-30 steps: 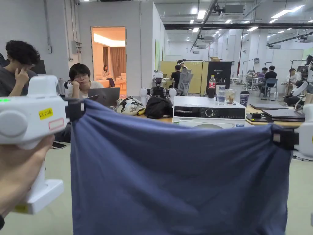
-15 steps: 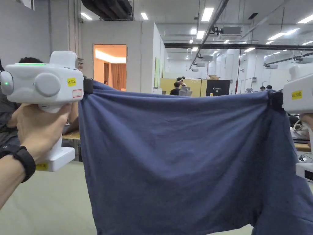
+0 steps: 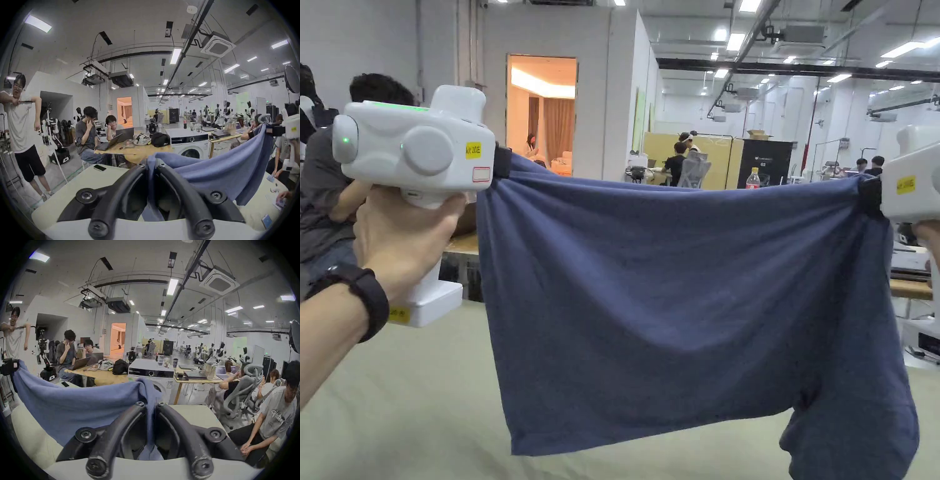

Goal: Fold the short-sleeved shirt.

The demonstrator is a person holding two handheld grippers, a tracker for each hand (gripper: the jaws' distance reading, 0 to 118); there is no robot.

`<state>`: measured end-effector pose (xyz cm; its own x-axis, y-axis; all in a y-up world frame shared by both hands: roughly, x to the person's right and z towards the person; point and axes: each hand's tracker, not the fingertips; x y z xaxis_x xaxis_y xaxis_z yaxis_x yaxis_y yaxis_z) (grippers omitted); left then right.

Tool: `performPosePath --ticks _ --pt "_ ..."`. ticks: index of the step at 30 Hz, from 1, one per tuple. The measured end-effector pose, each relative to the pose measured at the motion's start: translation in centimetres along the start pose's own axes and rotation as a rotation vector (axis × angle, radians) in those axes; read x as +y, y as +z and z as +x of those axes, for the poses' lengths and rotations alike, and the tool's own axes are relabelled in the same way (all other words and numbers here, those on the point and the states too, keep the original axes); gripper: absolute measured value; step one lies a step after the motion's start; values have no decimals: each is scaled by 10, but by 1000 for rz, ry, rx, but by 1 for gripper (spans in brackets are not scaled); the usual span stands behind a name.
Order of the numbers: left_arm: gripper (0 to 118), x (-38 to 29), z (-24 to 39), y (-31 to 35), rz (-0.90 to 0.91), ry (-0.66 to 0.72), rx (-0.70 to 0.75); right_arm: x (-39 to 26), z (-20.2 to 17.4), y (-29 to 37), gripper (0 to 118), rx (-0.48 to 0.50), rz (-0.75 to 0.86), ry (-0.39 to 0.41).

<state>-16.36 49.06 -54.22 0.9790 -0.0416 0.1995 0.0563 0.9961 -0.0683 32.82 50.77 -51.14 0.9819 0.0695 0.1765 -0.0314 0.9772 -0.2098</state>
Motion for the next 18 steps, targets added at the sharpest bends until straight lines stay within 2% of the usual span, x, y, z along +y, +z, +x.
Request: performPosePath --ticks 2,6,9,12,14,15,16,18 --pt "0 -9 -1 -5 -4 17 0 -11 -3 -9 3 10 -18 -16" --pt "0 -54 -2 -6 -69 24 -12 -66 -11 -15 3 48 -69 1" --pt "0 -116 -4 15 -141 91 -63 -132 -11 -2 3 107 -111 -58" --pt "0 -180 -2 58 -90 127 -108 -205 -12 31 3 148 -144 -124" --pt "0 -225 -1 98 -150 156 -174 -257 -14 70 3 169 -166 -116" --pt "0 -244 1 119 -147 135 -152 -280 -16 87 3 169 -175 -121" --pt "0 -264 -2 136 -217 113 -178 -306 -17 110 3 157 -173 -155" --pt "0 -298 -3 176 -228 137 -190 -353 -17 153 3 146 -209 -253"
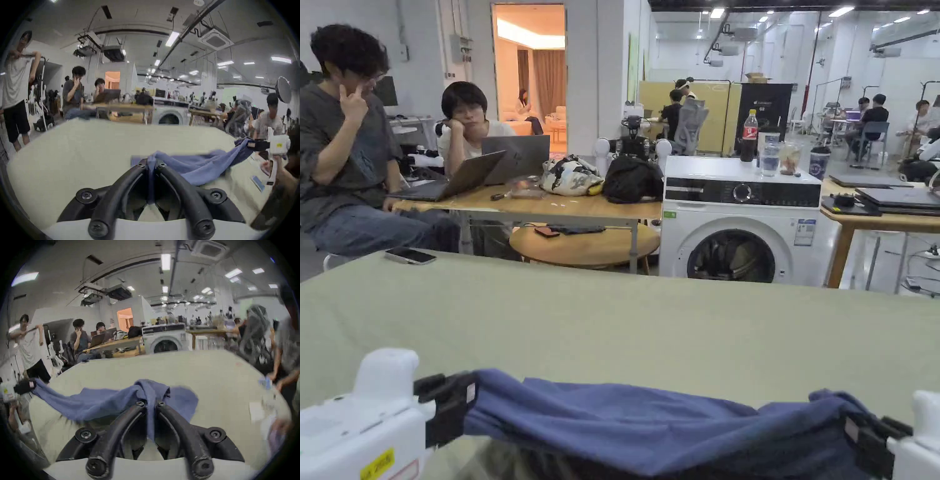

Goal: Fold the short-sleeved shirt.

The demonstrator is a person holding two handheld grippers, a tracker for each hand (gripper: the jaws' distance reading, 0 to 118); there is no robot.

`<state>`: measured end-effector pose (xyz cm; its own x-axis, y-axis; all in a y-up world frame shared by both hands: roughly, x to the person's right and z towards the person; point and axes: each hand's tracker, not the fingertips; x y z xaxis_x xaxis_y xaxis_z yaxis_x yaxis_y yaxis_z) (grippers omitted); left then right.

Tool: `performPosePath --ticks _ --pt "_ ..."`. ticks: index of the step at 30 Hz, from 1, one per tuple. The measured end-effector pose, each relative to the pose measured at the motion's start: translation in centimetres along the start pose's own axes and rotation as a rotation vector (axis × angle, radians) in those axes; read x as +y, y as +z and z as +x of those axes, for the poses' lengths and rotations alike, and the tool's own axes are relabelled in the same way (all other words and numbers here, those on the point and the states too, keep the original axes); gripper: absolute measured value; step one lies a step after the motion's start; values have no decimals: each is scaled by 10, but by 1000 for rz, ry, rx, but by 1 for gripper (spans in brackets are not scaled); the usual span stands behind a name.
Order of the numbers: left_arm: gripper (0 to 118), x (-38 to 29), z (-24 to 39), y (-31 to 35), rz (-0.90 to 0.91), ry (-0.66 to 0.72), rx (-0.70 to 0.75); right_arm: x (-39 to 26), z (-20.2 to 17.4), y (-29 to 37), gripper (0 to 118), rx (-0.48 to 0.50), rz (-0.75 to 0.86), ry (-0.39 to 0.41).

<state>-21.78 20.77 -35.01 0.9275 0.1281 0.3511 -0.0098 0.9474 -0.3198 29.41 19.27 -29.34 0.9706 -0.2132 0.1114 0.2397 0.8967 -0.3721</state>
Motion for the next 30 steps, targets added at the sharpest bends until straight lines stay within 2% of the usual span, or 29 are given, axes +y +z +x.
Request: performPosePath --ticks 1,3,6,10,14,15,16,17,18,19,20,22,24,27,30 --pt "0 -23 -1 16 -86 42 11 -28 2 16 3 -12 -14 -42" --pt "0 -57 -5 47 -122 142 -15 -73 5 44 3 -55 -51 -81" --pt "0 -104 -5 92 -199 181 22 -129 7 90 3 -87 -113 -172" --pt "0 -143 -9 129 -259 200 56 -164 13 126 3 -133 -181 -130" --pt "0 -163 -12 136 -280 248 53 -175 17 138 4 -108 -198 -110" --pt "0 -164 -11 134 -286 252 52 -175 16 137 6 -104 -202 -98" --pt "2 -164 -11 133 -283 249 49 -174 15 137 15 -123 -200 -77" --pt "22 -162 -8 133 -261 229 44 -174 17 142 43 -128 -191 -77" --pt "54 -158 -5 131 -254 206 27 -172 19 145 64 -120 -183 -85" --pt "82 -153 -1 130 -244 182 19 -168 20 149 71 -115 -175 -93" --pt "78 -143 4 131 -181 141 14 -162 18 152 71 -119 -149 -80" --pt "81 -123 17 124 -181 90 23 -145 12 155 71 -119 -91 -8" --pt "81 -98 30 109 -79 31 38 -119 3 142 71 -94 -66 47" --pt "81 -60 51 80 -35 4 8 -83 -12 114 71 -72 20 143" --pt "81 -30 71 54 51 -11 -13 -52 -20 82 71 -17 39 144"
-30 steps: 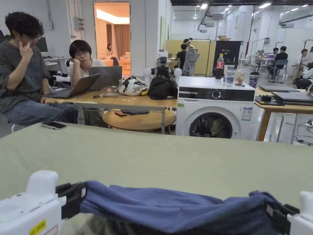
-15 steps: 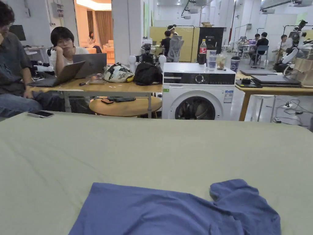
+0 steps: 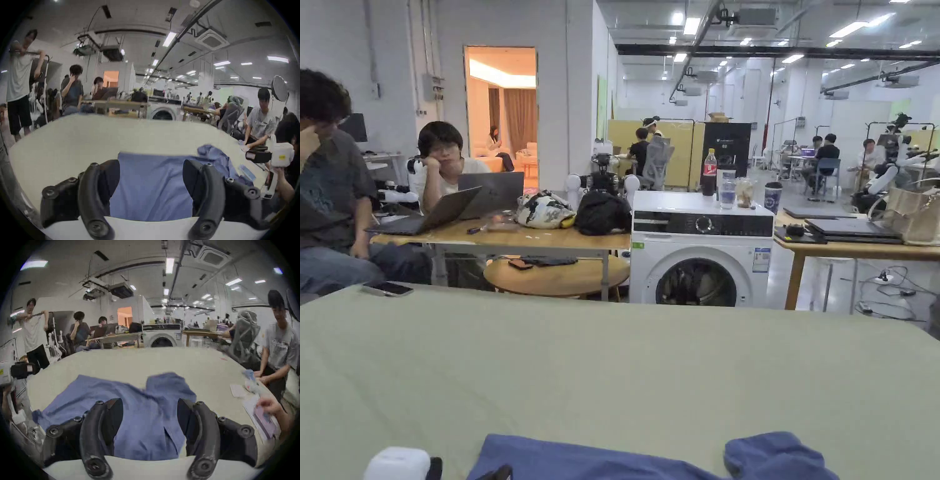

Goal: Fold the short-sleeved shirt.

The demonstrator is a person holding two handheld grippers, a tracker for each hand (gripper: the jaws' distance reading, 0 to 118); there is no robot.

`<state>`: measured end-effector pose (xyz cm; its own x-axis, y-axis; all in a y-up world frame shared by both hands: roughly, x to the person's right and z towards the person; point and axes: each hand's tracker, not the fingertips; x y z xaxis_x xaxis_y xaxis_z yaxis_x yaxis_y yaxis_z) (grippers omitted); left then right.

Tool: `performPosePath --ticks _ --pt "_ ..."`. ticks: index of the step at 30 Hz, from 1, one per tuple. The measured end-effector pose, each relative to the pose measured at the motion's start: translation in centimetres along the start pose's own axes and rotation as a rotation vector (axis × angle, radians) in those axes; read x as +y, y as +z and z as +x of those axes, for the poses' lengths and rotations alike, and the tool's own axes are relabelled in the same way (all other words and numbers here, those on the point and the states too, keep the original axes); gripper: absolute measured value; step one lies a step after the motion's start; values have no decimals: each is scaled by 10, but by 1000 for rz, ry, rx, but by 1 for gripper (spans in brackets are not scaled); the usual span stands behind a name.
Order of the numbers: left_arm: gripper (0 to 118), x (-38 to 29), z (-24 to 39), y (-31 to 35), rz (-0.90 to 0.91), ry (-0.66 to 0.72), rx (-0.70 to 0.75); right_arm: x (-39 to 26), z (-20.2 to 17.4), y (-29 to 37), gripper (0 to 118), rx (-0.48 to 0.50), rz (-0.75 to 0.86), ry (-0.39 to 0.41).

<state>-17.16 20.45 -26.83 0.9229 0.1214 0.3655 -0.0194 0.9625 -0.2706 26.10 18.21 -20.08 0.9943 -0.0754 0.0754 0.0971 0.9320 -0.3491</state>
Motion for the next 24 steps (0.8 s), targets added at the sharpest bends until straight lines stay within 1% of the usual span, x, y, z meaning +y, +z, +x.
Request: performPosePath --ticks 1,2,3,4,5,6,7,8,9,10,11,15,20,24 --pt "81 6 5 -8 0 -4 4 7 -1 -9 67 1 2 -21" --pt "81 11 10 -15 21 -17 2 13 -1 -15 51 20 4 -42" --pt "79 15 13 -20 19 -30 0 18 1 -20 31 34 6 -60" --pt "72 16 16 -26 13 -45 6 22 0 -24 9 29 4 -60" --pt "43 18 19 -30 7 -60 2 22 -2 -27 0 17 6 -61" --pt "10 19 20 -32 1 -63 -5 23 -4 -29 0 -9 6 -54" --pt "0 19 22 -35 -6 -61 -16 20 -3 -30 0 -3 11 -45" --pt "0 17 24 -38 -20 -57 -7 20 -2 -33 0 10 4 -43" --pt "0 15 24 -38 0 -54 2 20 -3 -35 0 3 -6 -38" --pt "0 15 23 -40 -14 -46 -10 19 -4 -38 0 -24 -15 -10" --pt "0 12 22 -41 -59 -23 0 17 -2 -40 0 -36 -10 2" --pt "0 7 17 -45 -58 -16 14 13 2 -43 0 -36 -29 -38" --pt "0 8 5 -54 -112 0 12 9 4 -45 0 -34 -45 -41" --pt "0 13 -16 -79 -193 28 11 7 7 -44 0 -13 -48 -49"
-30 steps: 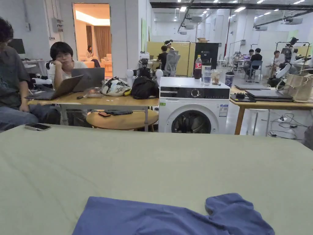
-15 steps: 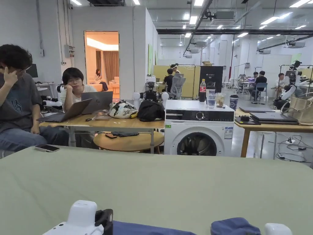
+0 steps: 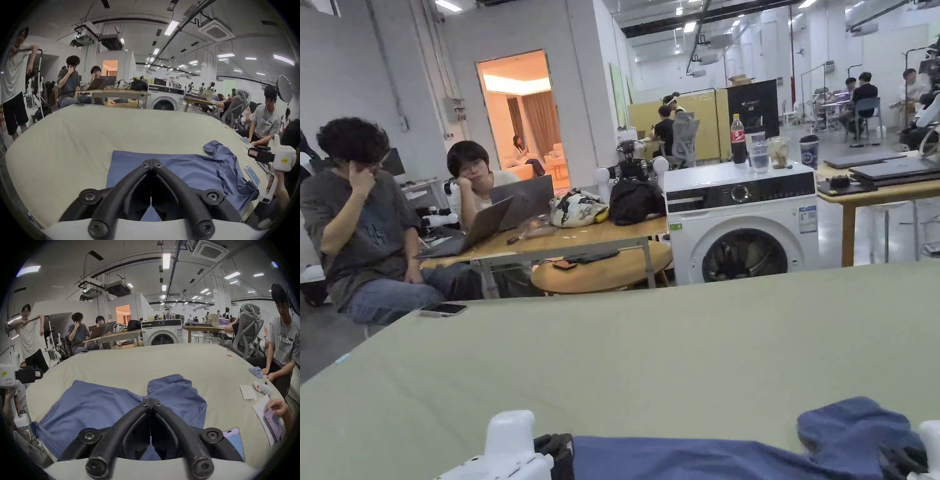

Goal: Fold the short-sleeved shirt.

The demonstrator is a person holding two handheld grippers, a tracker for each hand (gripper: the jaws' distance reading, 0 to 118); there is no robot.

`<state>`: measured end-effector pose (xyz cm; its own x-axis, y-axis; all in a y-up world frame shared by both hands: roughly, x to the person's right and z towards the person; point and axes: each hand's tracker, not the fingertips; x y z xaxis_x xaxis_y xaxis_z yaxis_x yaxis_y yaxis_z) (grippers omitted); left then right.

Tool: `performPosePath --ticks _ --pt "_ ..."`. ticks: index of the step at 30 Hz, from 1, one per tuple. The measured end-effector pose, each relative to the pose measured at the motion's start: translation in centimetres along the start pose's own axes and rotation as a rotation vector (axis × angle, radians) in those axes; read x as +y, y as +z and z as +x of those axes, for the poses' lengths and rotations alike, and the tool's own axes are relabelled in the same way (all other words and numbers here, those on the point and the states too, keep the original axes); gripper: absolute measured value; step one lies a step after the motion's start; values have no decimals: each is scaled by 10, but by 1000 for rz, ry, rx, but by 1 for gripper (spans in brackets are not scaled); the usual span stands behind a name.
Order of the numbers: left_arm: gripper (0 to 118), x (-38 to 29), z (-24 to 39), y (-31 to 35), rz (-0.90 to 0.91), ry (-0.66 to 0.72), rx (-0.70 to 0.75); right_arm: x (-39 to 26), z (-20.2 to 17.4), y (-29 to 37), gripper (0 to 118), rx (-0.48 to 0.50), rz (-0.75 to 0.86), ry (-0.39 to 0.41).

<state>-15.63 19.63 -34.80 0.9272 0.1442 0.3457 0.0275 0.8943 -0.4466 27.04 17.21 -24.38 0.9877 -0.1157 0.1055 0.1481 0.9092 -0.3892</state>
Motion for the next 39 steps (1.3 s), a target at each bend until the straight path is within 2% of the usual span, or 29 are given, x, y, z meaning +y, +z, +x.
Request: performPosePath --ticks 1,2,4,5,9,11,14,16,17,20,22,23,26,27,28,29,33,36,37,38,39 --pt "0 3 -7 -9 -35 23 -4 -1 2 0 0 5 0 -2" --pt "10 8 -16 -22 -83 47 -22 -3 4 1 0 13 -3 -9" --pt "39 14 -33 -49 -133 83 -19 -7 9 1 0 29 -7 -40" --pt "47 18 -40 -66 -181 68 19 -10 14 2 0 48 -18 -67" --pt "61 26 -68 -135 -311 64 61 -19 29 9 0 14 -37 -78" --pt "63 23 -78 -169 -363 84 91 -21 36 14 0 -13 -44 -77" --pt "63 20 -90 -209 -441 94 138 -20 51 19 0 -36 -58 -108" --pt "62 18 -98 -225 -488 96 178 -19 53 26 0 -70 -64 -100" --pt "58 18 -101 -232 -500 113 165 -18 57 27 0 -78 -69 -93" --pt "22 16 -97 -236 -498 108 166 -13 69 22 0 -101 -93 -105" --pt "14 16 -93 -241 -512 81 172 -7 76 11 0 -95 -116 -114" --pt "3 16 -90 -243 -517 71 167 -2 78 4 0 -92 -133 -107" --pt "0 12 -82 -246 -531 36 191 18 85 -36 0 -86 -257 -125" --pt "0 11 -82 -248 -539 34 193 22 89 -52 13 -78 -274 -148" --pt "0 11 -83 -248 -544 35 193 26 93 -70 37 -73 -301 -166" --pt "0 12 -85 -248 -550 43 191 29 99 -91 53 -67 -332 -192" --pt "0 14 -91 -250 -572 88 176 26 117 -160 52 -215 -456 -124" --pt "0 13 -88 -250 -577 63 177 12 128 -185 49 -231 -554 -148" --pt "0 12 -87 -250 -576 57 180 11 125 -183 47 -227 -526 -113" --pt "0 11 -87 -250 -571 53 182 13 121 -181 34 -230 -514 -62" --pt "0 10 -87 -250 -567 51 183 13 119 -175 15 -231 -517 -77"
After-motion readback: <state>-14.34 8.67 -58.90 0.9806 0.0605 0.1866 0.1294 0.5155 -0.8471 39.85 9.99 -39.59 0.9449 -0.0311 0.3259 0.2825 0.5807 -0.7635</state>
